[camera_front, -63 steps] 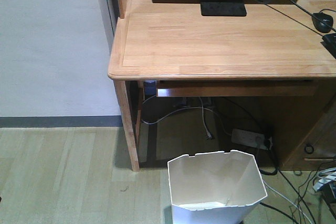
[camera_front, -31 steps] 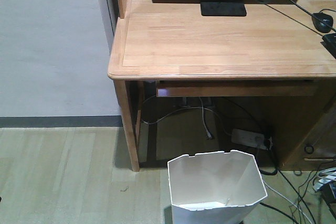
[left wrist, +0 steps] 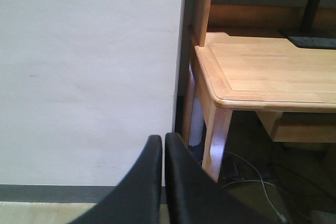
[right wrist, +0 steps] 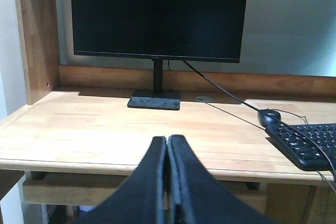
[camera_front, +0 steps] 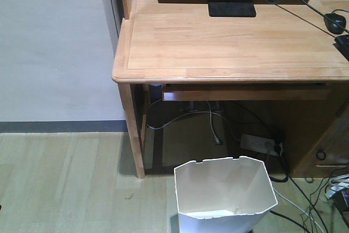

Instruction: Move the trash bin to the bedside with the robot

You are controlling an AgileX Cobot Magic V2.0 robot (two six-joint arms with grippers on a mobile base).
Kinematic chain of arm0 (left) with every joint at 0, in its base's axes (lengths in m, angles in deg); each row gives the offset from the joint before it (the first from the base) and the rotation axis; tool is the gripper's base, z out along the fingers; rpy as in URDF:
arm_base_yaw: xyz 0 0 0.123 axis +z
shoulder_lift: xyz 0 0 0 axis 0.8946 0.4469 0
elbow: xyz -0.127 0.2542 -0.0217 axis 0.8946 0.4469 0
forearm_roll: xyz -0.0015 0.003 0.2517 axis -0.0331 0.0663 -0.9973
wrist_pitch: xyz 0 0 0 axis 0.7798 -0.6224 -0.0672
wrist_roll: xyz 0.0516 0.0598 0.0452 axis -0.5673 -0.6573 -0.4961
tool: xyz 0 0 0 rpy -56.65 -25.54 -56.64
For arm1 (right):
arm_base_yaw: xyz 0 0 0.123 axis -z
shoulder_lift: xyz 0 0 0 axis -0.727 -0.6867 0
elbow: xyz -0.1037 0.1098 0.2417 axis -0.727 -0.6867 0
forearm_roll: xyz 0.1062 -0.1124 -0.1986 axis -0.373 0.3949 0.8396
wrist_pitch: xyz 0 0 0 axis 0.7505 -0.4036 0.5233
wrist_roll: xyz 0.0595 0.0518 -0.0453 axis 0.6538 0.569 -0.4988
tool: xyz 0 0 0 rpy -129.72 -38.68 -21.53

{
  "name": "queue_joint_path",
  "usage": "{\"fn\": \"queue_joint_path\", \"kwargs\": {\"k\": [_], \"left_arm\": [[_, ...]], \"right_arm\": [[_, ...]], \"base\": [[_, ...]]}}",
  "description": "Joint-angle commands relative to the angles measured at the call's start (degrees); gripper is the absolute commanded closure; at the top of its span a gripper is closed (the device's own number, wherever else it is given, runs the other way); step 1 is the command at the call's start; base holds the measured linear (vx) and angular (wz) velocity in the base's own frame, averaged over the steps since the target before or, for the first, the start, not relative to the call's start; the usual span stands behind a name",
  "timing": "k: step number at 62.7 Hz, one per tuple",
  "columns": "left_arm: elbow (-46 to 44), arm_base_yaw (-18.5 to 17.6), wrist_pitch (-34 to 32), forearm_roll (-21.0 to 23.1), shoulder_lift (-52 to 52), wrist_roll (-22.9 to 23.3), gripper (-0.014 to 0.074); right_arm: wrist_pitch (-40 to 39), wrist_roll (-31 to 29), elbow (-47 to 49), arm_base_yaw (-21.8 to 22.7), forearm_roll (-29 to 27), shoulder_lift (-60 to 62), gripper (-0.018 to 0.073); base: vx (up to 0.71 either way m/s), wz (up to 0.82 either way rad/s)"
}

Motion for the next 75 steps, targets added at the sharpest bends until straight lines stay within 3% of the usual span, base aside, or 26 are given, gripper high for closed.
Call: {"fn": "queue_joint_path", "kwargs": {"k": [1, 22, 33, 51, 75], "left_arm": [[1.07, -0.01, -3.9, 0.25, -0.81, 0.32, 0.0602], [1.07, -0.01, -3.9, 0.25, -0.81, 0.32, 0.0602], [1.07, -0.01, -3.9, 0.25, -0.81, 0.32, 0.0602], [1.07, -0.01, -3.9, 0.25, -0.81, 0.32, 0.0602], [1.07, -0.01, -3.9, 0.25, -0.81, 0.32, 0.0602]], "right_arm": [[-4.5, -0.67, -0.36, -0.03, -0.34, 0.65, 0.0568], [-6.05, 0.14, 0.07, -0.03, -3.1, 0.65, 0.0568], [-5.55, -0.38, 5.38, -0.03, -3.41, -0.72, 0.0568], [1.51, -0.99, 15.33, -0.03, -3.47, -16.1, 0.0568], [0.1, 0.56, 16.27, -0.03, -5.46, -29.08, 0.0568]], "base": [[0.0, 0.0], [0.0, 0.0], [0.0, 0.0], [0.0, 0.0], [0.0, 0.0]]}}
